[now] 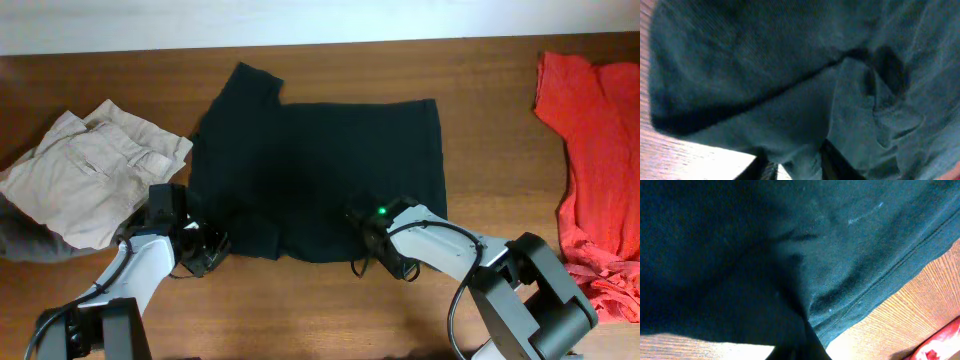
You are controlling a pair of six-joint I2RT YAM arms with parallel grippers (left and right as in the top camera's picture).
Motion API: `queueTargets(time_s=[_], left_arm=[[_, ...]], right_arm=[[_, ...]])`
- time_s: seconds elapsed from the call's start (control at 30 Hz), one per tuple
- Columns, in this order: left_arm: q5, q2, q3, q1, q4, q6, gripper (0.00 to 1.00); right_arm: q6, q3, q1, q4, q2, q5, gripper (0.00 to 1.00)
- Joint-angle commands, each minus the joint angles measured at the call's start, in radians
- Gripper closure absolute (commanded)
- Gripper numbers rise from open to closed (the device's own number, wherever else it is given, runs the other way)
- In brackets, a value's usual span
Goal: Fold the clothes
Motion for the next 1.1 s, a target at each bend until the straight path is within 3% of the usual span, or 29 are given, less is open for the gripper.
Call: queueTargets(time_s=[0.0, 0.27, 0.43, 0.6, 1.07], left_arm=[[-0.088, 0.03, -0.026, 0.002, 0.003, 0.01, 0.78], [-0.084, 0.029, -0.026, 0.002, 0.001, 0.027, 0.99], [-0.055, 0.027, -0.026, 0.002, -0.031, 0.042, 1.0], [0.005, -0.014, -0.025, 0.002, -0.12, 0.092, 0.99], [-0.009, -0.365, -0.025, 0.002, -0.217, 0.122, 1.0]], right_arm=[[0.008, 0.016, 0.005, 0.003, 0.012, 0.008, 0.96], [0.014, 0.016, 0.005, -0.004, 0.012, 0.009, 0.96], [0.027, 0.016, 0.005, -0.013, 0.011, 0.017, 0.96], [0.142, 0.039, 0.005, -0.09, -0.009, 0.057, 0.96], [0.161, 0.22, 0.005, -0.265, -0.093, 0.053, 0.96]])
